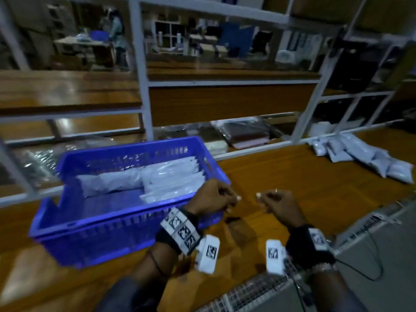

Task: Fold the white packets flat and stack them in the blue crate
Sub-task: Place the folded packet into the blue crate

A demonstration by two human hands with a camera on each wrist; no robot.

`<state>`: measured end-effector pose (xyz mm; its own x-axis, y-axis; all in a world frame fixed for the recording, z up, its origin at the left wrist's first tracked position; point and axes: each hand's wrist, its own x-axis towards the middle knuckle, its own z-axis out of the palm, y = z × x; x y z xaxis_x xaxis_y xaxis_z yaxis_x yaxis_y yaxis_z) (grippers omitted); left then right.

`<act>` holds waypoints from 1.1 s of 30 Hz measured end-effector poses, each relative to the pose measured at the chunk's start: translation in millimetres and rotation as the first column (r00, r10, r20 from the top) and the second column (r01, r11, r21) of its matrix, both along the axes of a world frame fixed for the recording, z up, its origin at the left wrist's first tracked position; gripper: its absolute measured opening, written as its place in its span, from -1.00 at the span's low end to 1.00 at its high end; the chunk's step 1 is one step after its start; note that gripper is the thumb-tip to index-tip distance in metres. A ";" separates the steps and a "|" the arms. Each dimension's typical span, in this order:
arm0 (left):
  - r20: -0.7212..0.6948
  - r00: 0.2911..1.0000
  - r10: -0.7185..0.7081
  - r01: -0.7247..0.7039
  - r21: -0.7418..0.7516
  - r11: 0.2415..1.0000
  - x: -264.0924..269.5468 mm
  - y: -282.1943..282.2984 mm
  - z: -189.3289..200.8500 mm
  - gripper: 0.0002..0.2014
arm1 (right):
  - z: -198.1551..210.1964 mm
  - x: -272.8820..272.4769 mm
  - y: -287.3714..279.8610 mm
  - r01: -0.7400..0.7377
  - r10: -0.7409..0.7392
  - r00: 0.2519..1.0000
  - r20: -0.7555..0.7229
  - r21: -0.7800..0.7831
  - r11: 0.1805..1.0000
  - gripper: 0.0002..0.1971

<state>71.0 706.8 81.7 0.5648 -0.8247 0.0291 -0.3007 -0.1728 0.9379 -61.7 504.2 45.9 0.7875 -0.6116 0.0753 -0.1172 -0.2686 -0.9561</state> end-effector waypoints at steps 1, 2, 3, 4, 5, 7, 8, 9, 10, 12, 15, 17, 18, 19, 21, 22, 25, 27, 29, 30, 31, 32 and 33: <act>-0.030 0.999 -0.022 0.022 0.016 1.000 -9.7 -15.5 -6.5 -0.85 | -15.2 -14.4 -12.7 0.078 -0.077 0.997 -0.017 0.014 0.997 -0.84; -0.053 0.997 -0.046 0.049 0.042 0.998 -20.9 -31.1 -12.4 -0.85 | -28.9 -29.1 -23.8 0.152 -0.150 0.988 -0.034 0.054 0.987 -0.82; -0.073 0.995 -0.069 0.074 0.074 0.994 -32.4 -47.2 -17.3 -0.85 | -39.7 -44.2 -34.2 0.206 -0.200 0.978 -0.064 0.095 0.974 -0.83; -0.092 0.992 -0.086 0.095 0.101 0.990 -43.4 -63.8 -23.0 -0.84 | -48.7 -59.0 -42.8 0.241 -0.230 0.968 -0.096 0.134 0.961 -0.84; -0.105 0.990 -0.096 0.109 0.121 0.987 -52.5 -78.3 -27.3 -0.80 | -57.5 -70.9 -51.4 0.263 -0.245 0.962 -0.120 0.167 0.950 -0.84; -0.110 0.986 -0.129 0.144 0.136 0.980 -69.0 -116.6 -35.5 -0.72 | -69.2 -93.5 -77.5 0.309 -0.284 0.949 -0.139 0.220 0.925 -0.84; -0.107 0.985 -0.137 0.152 0.139 0.979 -75.5 -137.4 -39.3 -0.72 | -71.6 -103.9 -92.4 0.325 -0.303 0.945 -0.126 0.231 0.917 -0.85; -0.110 0.984 -0.140 0.155 0.147 0.977 -84.8 -158.2 -41.3 -0.73 | -73.9 -115.6 -108.6 0.333 -0.314 0.942 -0.117 0.232 0.914 -0.85; -0.117 0.984 -0.131 0.149 0.160 0.976 -92.6 -180.9 -44.5 -0.74 | -76.9 -127.2 -127.1 0.345 -0.328 0.938 -0.112 0.223 0.912 -0.86; -0.124 0.986 -0.114 0.136 0.182 0.974 -107.0 -225.9 -51.2 -0.75 | -82.0 -150.4 -162.7 0.348 -0.331 0.937 -0.115 0.188 0.919 -0.88; -0.129 0.988 -0.080 0.104 0.185 0.977 -123.3 -286.3 -64.4 -0.78 | -91.0 -179.5 -212.0 0.351 -0.335 0.936 -0.108 0.189 0.917 -0.96; -0.176 0.984 -0.037 0.067 0.166 0.984 -133.3 -317.0 -71.9 -0.81 | -98.4 -197.9 -242.4 0.396 -0.380 0.918 -0.113 0.192 0.898 -0.94; -0.196 0.981 -0.005 0.037 0.159 0.987 -136.4 -329.9 -75.9 -0.82 | -99.4 -206.6 -255.6 0.416 -0.400 0.909 -0.115 0.201 0.887 -0.91; -0.216 0.976 0.030 0.006 0.163 0.987 -139.4 -340.9 -78.8 -0.85 | -100.8 -214.9 -268.3 0.430 -0.415 0.903 -0.112 0.203 0.880 -0.91; -0.261 0.962 0.078 -0.033 0.175 0.984 -143.1 -360.9 -85.6 -0.88 | -104.7 -228.0 -295.1 0.458 -0.444 0.889 -0.116 0.190 0.868 -0.90; -0.281 0.955 0.092 -0.043 0.176 0.984 -143.3 -371.1 -90.1 -0.87 | -106.1 -232.5 -309.0 0.472 -0.457 0.882 -0.120 0.193 0.860 -0.88; -0.337 0.936 0.098 -0.050 0.150 0.987 -145.0 -404.6 -97.4 -0.79 | -102.0 -237.8 -350.0 0.531 -0.516 0.848 -0.124 0.190 0.826 -0.74; -0.359 0.931 0.072 -0.026 0.132 0.991 -145.2 -432.7 -96.3 -0.76 | -95.0 -235.3 -380.2 0.550 -0.540 0.835 -0.106 0.168 0.818 -0.63; -0.372 0.927 0.037 0.000 0.100 0.995 -141.8 -464.6 -91.6 -0.74 | -86.7 -227.3 -411.2 0.551 -0.541 0.834 -0.110 0.136 0.823 -0.58; -0.380 0.925 0.023 0.010 0.085 0.996 -138.7 -481.8 -88.9 -0.71 | -83.3 -222.4 -427.6 0.551 -0.539 0.834 -0.119 0.117 0.826 -0.56; -0.375 0.927 0.008 0.023 0.078 0.997 -134.8 -499.0 -84.9 -0.69 | -78.1 -217.1 -443.5 0.545 -0.533 0.837 -0.126 0.103 0.832 -0.54; -0.355 0.935 -0.017 0.046 0.073 0.996 -131.1 -517.1 -80.6 -0.67 | -71.0 -212.2 -459.3 0.540 -0.529 0.839 -0.129 0.086 0.837 -0.53; -0.326 0.945 -0.042 0.069 0.071 0.995 -128.0 -534.6 -75.1 -0.66 | -62.4 -207.8 -474.2 0.532 -0.521 0.844 -0.128 0.072 0.844 -0.52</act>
<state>-57.0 172.2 6.6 0.4860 -0.8470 -0.2152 0.0052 -0.2435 0.9699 -269.5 30.0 -16.5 0.3442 -0.9363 -0.0702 -0.3094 -0.0425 -0.9500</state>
